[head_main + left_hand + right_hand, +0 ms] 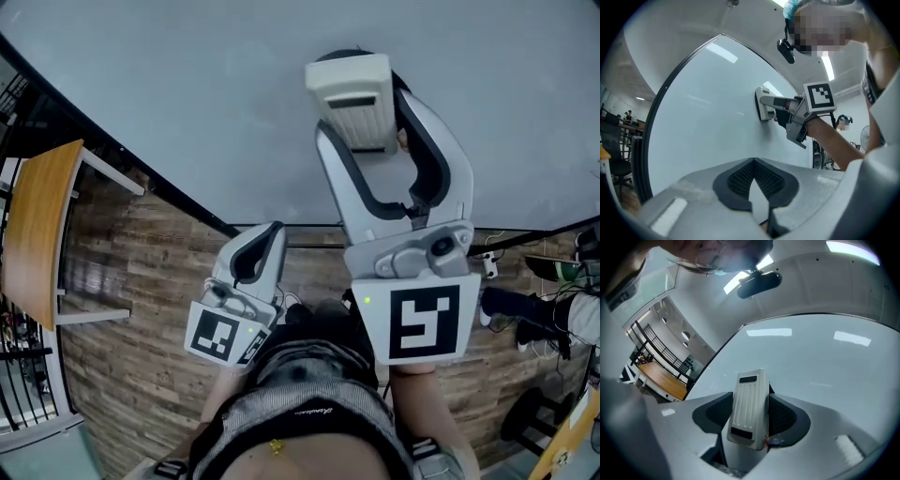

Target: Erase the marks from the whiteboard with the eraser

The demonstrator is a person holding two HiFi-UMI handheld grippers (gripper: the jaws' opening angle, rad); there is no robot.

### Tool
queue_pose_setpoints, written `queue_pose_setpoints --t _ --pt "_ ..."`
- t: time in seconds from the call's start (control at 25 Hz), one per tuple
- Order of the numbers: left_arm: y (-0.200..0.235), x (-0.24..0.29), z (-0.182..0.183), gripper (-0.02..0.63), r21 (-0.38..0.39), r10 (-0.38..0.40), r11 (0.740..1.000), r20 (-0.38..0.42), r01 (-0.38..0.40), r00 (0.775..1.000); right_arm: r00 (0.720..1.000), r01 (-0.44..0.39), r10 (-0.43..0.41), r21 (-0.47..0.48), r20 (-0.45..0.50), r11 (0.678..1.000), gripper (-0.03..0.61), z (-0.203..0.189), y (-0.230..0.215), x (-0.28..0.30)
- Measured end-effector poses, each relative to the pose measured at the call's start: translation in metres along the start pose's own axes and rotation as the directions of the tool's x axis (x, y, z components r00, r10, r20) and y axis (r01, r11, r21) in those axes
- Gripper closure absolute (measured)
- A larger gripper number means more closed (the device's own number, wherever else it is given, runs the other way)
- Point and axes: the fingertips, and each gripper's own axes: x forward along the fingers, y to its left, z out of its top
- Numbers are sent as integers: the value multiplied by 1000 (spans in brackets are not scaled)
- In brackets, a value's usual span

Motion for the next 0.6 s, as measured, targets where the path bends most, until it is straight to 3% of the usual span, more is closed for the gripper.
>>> queue_pose_setpoints --t 0.28,0.4,0.48,0.6 --pt "-16 23 11 615 13 86 996 21 -86 996 994 -105 106 20 -42 994 337 -56 12 -30" --pt "-26 30 18 615 29 122 992 49 -123 991 985 -141 153 144 -77 979 337 -78 24 -58" --pt "-33 34 21 615 44 138 989 62 -141 988 987 -128 147 225 -67 966 337 -83 28 -77" --pt "-50 41 19 615 82 160 983 61 -164 985 988 -91 120 272 -94 958 337 -96 25 -104"
